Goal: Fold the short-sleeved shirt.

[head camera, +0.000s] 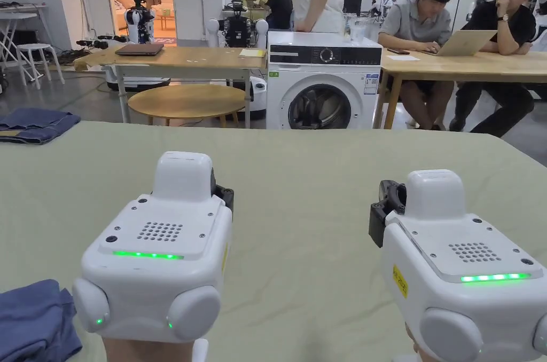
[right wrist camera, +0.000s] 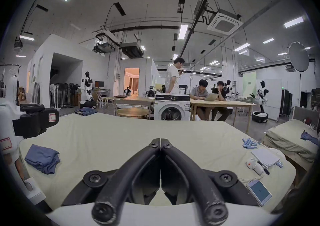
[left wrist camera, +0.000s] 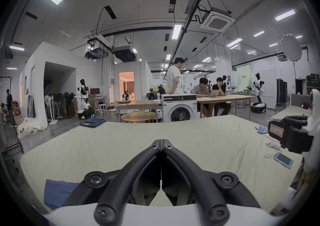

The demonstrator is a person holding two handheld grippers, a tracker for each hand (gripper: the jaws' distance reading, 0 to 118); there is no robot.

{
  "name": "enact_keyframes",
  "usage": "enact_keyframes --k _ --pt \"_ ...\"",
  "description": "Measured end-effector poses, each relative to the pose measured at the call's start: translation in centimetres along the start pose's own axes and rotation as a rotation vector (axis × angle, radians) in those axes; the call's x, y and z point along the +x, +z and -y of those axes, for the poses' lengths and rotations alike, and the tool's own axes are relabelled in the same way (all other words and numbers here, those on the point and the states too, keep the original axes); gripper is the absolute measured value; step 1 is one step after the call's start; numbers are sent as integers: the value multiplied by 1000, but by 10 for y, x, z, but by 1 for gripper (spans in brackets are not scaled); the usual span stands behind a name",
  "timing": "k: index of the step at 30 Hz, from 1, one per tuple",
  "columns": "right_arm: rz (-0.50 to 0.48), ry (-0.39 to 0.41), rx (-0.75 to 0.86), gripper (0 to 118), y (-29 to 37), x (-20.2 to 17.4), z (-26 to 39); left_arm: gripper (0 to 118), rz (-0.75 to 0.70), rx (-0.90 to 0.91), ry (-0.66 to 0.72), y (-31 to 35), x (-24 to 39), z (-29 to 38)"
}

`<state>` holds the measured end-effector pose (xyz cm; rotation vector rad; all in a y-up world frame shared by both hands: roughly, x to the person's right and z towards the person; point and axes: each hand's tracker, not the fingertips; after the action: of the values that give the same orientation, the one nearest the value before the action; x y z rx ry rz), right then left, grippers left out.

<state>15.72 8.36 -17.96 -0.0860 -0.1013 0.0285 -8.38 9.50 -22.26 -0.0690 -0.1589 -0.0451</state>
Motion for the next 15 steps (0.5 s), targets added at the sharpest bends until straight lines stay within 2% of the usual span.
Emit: enact_keyframes --k 15 --pt "-5 8 0 0 -1 1 -2 0 5 -14 -9 -1 -1 3"
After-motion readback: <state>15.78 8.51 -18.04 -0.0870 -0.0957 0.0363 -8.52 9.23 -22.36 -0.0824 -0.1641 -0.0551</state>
